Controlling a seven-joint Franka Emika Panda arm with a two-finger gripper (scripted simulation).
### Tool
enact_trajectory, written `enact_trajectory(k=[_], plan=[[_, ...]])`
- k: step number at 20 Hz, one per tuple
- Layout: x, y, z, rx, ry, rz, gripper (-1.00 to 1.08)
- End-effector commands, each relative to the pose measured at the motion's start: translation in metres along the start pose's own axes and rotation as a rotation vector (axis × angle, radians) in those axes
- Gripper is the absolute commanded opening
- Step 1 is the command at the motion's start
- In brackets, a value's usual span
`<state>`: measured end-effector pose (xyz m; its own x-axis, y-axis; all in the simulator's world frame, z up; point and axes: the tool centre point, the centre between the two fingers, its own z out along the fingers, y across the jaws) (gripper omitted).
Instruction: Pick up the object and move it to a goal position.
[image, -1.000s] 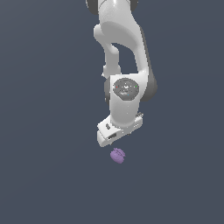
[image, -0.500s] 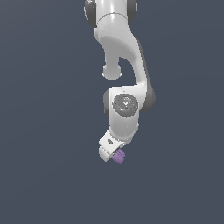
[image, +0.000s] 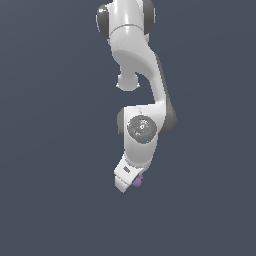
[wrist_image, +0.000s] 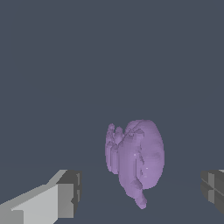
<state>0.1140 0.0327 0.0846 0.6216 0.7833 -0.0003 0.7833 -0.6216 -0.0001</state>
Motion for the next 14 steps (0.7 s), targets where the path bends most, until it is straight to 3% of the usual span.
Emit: enact_trajectory(k=[1, 8, 14], plan=[[0.001, 0.001, 0.001, 0.000, 0.000, -0.014, 1.00], [0.001, 0.001, 0.008, 0.000, 0.000, -0.013, 1.00], [0.000, 0.000, 0.039, 0.000, 0.000, -0.016, 1.00]])
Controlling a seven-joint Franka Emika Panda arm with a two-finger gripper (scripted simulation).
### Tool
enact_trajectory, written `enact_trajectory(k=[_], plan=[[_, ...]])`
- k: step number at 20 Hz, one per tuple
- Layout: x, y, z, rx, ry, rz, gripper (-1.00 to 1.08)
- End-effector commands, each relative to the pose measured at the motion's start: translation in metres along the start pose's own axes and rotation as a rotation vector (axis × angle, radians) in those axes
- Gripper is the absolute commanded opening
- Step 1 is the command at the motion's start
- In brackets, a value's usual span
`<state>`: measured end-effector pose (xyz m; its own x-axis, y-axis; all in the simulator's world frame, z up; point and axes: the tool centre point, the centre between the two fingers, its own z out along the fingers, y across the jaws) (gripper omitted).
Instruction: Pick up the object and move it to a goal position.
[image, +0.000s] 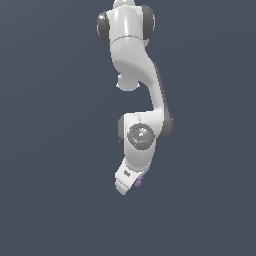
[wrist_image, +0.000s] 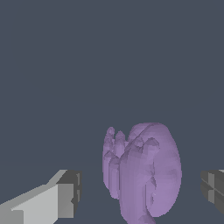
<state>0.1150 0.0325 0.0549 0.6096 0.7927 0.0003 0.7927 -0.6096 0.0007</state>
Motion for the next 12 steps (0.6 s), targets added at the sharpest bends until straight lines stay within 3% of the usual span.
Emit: enact_trajectory(k=[1, 9, 10, 12], plan=[[-0.001, -0.001, 0.014, 0.001, -0.001, -0.001, 1.00], [0.000, 0.001, 0.022, 0.001, -0.001, -0.002, 1.00], [0.000, 0.001, 0.022, 0.001, -0.001, -0.002, -1.00], [0.000, 0.001, 0.022, 0.001, -0.001, -0.002, -1.00]])
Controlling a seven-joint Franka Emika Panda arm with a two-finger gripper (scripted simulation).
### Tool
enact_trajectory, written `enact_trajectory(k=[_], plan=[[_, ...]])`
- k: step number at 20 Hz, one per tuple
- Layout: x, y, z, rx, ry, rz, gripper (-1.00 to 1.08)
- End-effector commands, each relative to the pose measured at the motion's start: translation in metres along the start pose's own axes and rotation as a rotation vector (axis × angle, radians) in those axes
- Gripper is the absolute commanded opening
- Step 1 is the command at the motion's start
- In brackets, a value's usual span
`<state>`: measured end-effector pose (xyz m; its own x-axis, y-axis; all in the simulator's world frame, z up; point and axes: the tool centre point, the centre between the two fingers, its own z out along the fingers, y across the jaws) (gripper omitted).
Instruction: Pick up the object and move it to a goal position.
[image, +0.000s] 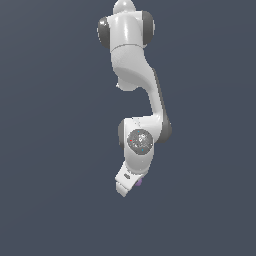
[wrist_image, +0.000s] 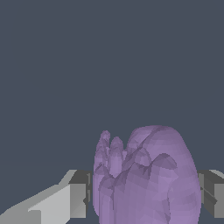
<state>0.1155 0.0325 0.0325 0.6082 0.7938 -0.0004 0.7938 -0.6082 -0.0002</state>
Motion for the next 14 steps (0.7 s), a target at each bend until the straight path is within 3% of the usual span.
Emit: enact_trajectory(k=[1, 14], plan=[[0.0001, 0.0002, -0.0002, 0.000, 0.000, 0.000, -1.00], [0.0008, -0.0037, -0.0082, 0.000, 0.000, 0.000, -1.00]])
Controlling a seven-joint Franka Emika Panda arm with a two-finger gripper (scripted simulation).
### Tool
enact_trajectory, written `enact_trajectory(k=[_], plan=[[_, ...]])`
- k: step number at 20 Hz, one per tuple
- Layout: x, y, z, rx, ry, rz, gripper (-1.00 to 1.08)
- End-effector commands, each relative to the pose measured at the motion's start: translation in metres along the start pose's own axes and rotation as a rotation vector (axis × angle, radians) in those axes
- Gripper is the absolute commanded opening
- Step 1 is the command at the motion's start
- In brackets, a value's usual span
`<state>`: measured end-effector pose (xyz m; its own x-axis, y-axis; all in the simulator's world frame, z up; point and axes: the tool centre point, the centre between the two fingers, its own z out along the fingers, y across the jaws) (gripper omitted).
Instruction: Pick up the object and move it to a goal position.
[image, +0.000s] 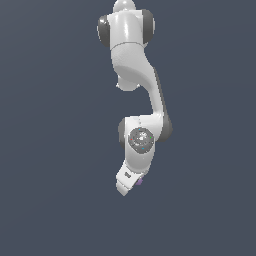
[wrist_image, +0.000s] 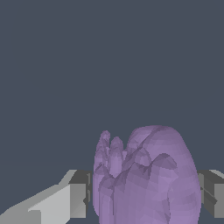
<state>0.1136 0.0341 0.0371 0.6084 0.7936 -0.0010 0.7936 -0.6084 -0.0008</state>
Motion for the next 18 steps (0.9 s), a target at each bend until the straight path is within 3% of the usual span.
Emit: enact_trajectory(k=[1, 9, 18], plan=[[0.001, -0.003, -0.006, -0.001, 0.001, 0.000, -1.00], [0.005, -0.023, -0.048, -0.001, 0.000, 0.000, -1.00], [0.015, -0.064, -0.136, -0.002, -0.001, -0.001, -1.00]])
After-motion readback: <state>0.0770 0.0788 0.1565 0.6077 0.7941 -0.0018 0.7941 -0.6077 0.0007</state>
